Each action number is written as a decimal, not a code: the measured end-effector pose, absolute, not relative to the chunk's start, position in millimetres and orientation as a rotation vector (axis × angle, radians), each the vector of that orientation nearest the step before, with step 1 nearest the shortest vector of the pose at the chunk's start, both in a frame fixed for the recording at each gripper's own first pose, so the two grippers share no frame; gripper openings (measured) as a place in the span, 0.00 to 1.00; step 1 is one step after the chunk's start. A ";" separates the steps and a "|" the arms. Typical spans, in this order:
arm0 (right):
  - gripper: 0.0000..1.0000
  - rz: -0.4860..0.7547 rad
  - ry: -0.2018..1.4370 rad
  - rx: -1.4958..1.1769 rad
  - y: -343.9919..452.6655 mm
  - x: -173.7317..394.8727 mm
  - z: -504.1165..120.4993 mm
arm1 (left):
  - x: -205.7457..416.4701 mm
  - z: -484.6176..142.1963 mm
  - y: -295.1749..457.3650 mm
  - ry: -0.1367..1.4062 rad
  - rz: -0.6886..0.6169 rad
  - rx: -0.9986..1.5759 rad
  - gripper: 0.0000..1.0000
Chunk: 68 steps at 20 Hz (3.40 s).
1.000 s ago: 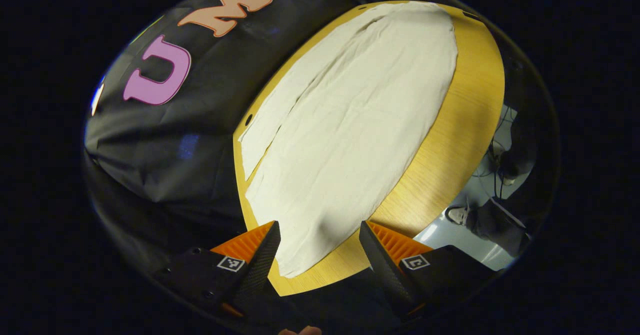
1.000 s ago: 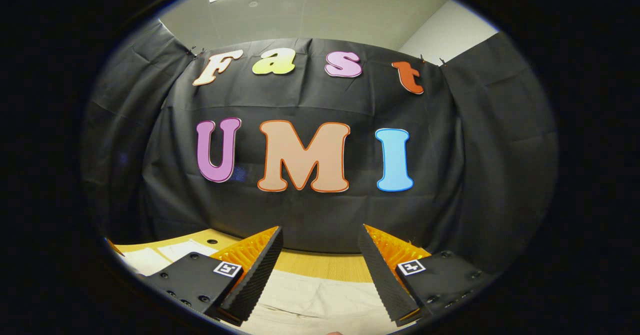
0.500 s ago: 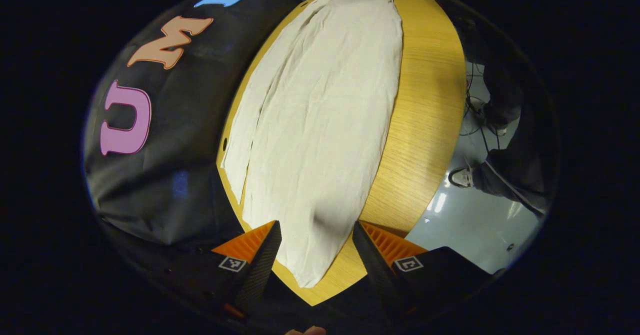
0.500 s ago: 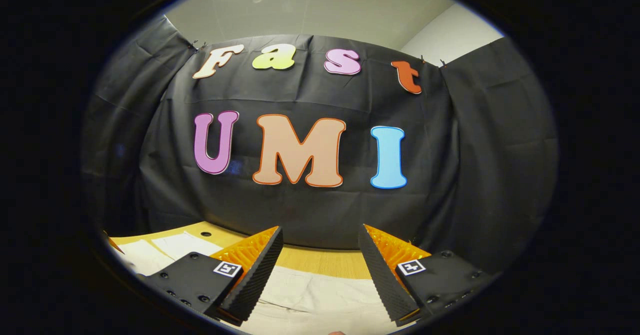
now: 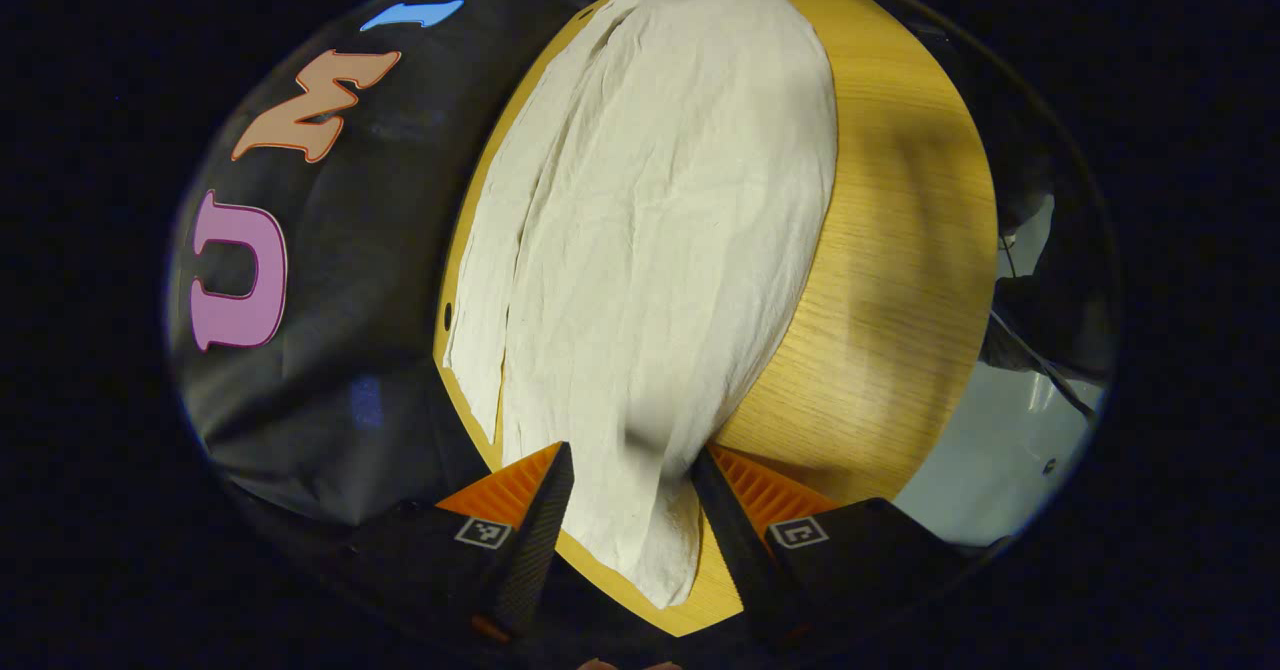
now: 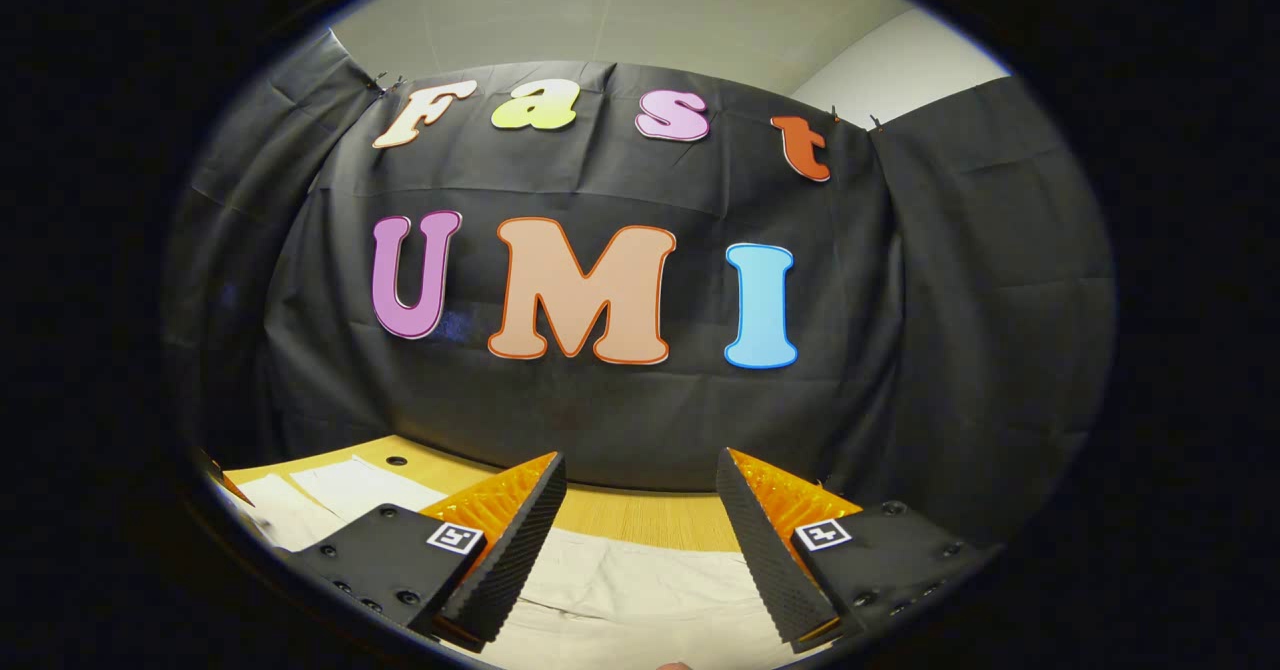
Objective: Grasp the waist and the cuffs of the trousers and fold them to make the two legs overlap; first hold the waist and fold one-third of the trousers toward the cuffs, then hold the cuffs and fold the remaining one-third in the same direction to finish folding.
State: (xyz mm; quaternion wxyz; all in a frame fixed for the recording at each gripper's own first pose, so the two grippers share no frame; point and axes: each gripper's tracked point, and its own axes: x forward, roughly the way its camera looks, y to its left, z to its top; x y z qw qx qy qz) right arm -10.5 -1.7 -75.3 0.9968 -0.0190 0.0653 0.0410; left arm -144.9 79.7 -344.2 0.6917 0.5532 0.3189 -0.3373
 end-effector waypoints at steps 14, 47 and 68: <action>0.98 0.125 0.196 -0.326 -36.9 -26.3 -120.9 | -153.4 -360.9 78.0 0.788 -0.777 1.281 0.00; 0.90 0.656 0.736 -1.230 -144.7 -171.4 -360.3 | -152.7 -360.6 78.7 0.758 -0.740 1.320 0.00; 0.06 0.649 0.731 -1.181 -144.1 -143.0 -361.5 | -129.3 -337.2 80.2 0.815 -0.587 1.235 0.00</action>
